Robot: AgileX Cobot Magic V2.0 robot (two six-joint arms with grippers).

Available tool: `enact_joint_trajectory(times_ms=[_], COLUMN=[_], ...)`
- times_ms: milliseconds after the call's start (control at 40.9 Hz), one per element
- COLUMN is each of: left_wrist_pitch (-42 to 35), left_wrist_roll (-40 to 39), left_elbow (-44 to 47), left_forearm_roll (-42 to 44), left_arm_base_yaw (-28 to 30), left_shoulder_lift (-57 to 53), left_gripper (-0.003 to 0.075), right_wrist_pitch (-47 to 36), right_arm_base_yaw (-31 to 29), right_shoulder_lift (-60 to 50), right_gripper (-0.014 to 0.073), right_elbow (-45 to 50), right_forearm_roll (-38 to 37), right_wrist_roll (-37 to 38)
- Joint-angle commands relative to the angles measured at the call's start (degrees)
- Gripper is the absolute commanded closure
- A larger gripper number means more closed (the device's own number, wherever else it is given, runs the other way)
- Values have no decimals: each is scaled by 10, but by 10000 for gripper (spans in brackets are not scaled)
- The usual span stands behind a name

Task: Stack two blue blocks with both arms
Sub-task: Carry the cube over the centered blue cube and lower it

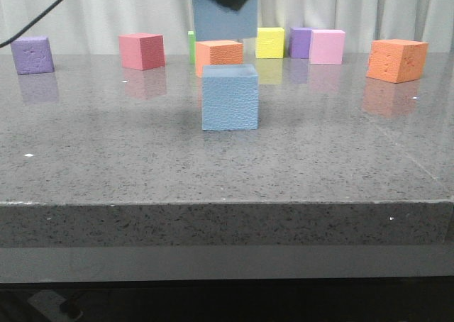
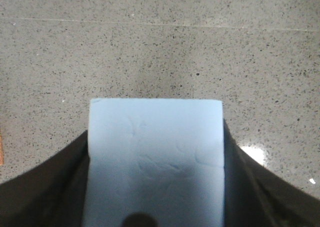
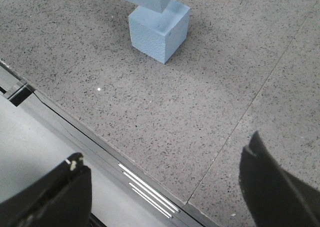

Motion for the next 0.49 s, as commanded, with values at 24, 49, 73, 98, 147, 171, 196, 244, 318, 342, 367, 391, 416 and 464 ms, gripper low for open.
enact_joint_trajectory(times_ms=[24, 49, 73, 98, 147, 171, 196, 244, 318, 342, 367, 391, 416, 464], left_wrist_pitch=[-29, -30, -30, -29, -28, -28, -29, -29, -29, -31, -32, -32, -32, -32], left_wrist_roll=[11, 13, 16, 21, 26, 26, 28, 30, 37, 39, 39, 39, 39, 39], left_elbow=[-18, -18, -18, -18, -18, -18, -18, -18, -18, -18, -18, -18, -18, -18], left_forearm_roll=[-34, -34, -34, -36, -37, -38, -38, -38, -36, -37, -37, -37, -37, -37], left_arm_base_yaw=[-5, -5, -5, -5, -5, -5, -5, -5, -5, -5, -5, -5, -5, -5], left_shoulder_lift=[-18, -17, -16, -12, -7, -6, -2, 2, 9, 11, 12, 13, 14, 14], left_gripper=[353, 353, 353, 353, 353, 353, 353, 353, 353, 353, 353, 353, 353, 351], right_wrist_pitch=[-33, -33, -33, -33, -33, -33, -33, -33, -33, -33, -33, -33, -33, -33], right_arm_base_yaw=[-3, -3, -3, -3, -3, -3, -3, -3, -3, -3, -3, -3, -3, -3], right_shoulder_lift=[-5, -5, -5, -5, -5, -5, -5, -5, -5, -5, -5, -5, -5, -5], right_gripper=[-14, -14, -14, -14, -14, -14, -14, -14, -14, -14, -14, -14, -14, -14], right_elbow=[-14, -14, -14, -14, -14, -14, -14, -14, -14, -14, -14, -14, -14, -14], right_forearm_roll=[5, 5, 5, 5, 5, 5, 5, 5, 5, 5, 5, 5, 5, 5], right_wrist_roll=[-5, -5, -5, -5, -5, -5, -5, -5, -5, -5, -5, -5, -5, -5])
